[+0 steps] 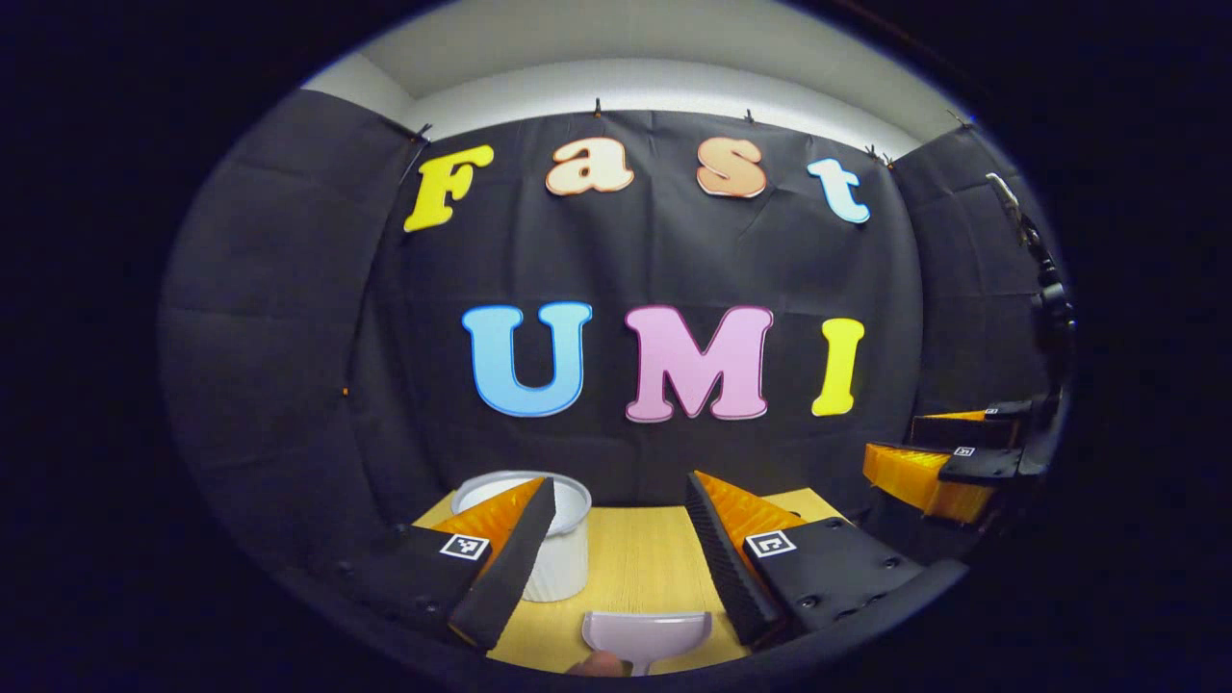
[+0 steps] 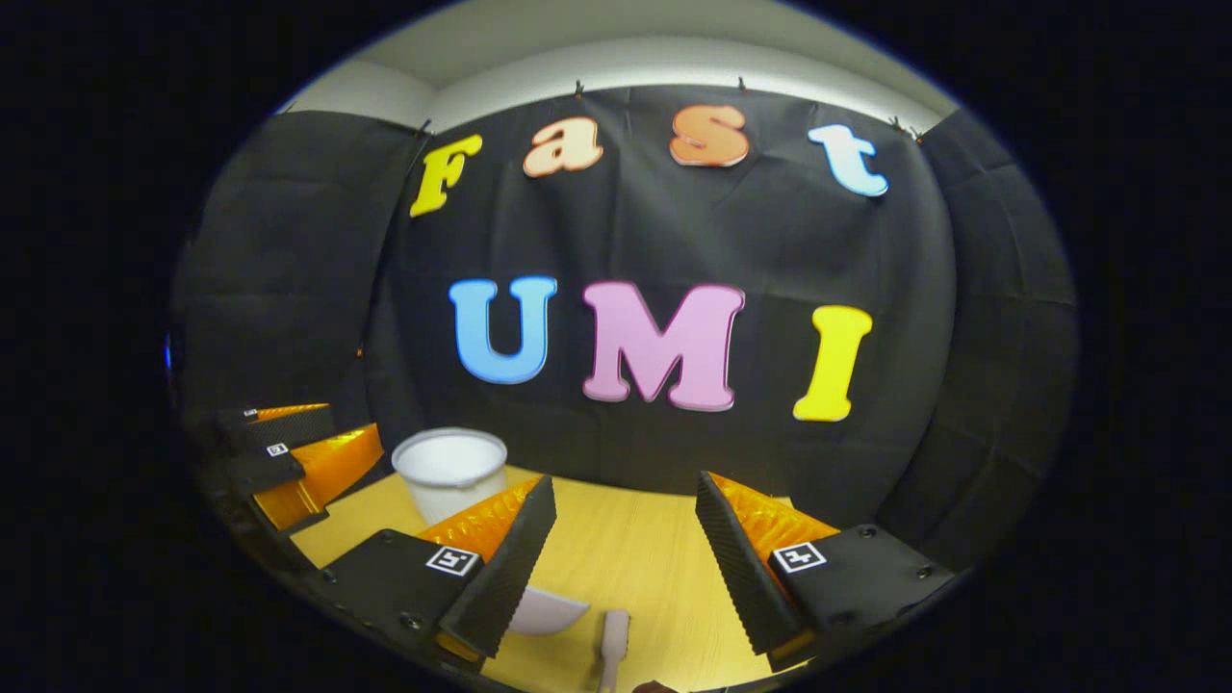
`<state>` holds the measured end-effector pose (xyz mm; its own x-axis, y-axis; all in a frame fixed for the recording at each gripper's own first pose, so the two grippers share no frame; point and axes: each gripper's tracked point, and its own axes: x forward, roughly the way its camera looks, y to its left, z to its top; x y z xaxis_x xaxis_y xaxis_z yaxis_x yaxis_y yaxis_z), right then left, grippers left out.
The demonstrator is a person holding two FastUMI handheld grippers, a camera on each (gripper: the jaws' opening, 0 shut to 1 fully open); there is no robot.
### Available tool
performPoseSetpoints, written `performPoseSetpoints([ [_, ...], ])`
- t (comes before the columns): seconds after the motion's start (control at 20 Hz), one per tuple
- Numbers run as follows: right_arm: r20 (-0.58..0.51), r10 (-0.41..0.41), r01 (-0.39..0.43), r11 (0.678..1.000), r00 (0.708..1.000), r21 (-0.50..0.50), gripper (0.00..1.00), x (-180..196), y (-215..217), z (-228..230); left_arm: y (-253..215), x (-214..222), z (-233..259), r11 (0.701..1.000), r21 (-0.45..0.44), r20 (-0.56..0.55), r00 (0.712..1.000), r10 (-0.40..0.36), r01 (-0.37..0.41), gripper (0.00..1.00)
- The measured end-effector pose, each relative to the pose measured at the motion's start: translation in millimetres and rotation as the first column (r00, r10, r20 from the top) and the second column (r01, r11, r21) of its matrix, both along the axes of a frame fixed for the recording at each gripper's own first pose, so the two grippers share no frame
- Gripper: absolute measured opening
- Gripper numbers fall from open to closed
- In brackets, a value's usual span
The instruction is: Pick up the small broom and dustpan from the desktop, sweep the trash into the dustpan with the broom, and then empty the trash into the garbage bin.
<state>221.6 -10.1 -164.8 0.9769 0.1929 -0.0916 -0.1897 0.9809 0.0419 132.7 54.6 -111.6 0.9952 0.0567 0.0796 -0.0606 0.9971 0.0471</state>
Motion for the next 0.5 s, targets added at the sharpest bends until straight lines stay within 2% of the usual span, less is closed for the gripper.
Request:
performPoseSetpoints([
  [0.05,0.042,-0.015,0.015,1.0,0.999,-0.006,0.94,1.8,-0.5,-3.4,-1.0,-5.7,-2.7,0.999,0.022,0.029,0.999,-0.026,0.026,0.79],
  [0.1,0.056,-0.026,0.027,1.0,0.998,-0.016,0.89,0.8,1.4,-4.8,-0.5,-11.0,-4.3,0.999,0.03,0.034,0.998,-0.044,0.043,0.79],
  [0.15,0.049,-0.027,0.028,1.0,0.998,-0.013,0.94,0.8,4.0,-10.9,-0.2,-14.8,1.7,0.997,0.026,0.032,0.997,-0.072,0.072,0.79],
  [0.2,0.041,-0.025,0.025,1.0,0.999,-0.001,0.9,0.5,3.3,-5.0,2.5,-20.2,4.5,0.996,0.011,0.03,0.995,-0.094,0.094,0.79],
  [0.25,0.033,-0.024,0.023,1.0,0.999,0.019,0.94,-0.9,1.4,-1.7,9.4,-23.1,10.5,0.994,-0.007,0.027,0.993,-0.111,0.111,0.79],
  [0.4,0.023,-0.041,0.041,0.999,0.999,0.009,0.94,0.4,-0.4,3.7,16.8,-34.3,26.1,0.992,-0.026,0.036,0.992,-0.123,0.124,0.8],
  [0.45,0.019,-0.043,0.043,0.999,0.999,0.011,0.89,0.5,-0.8,3.2,12.7,-34.4,24.9,0.992,-0.026,0.033,0.992,-0.124,0.125,0.8],
  [0.5,0.019,-0.045,0.045,0.999,0.999,0.011,0.89,1.6,-1.6,2.4,12.3,-31.4,21.0,0.992,-0.026,0.025,0.992,-0.121,0.122,0.79],
])
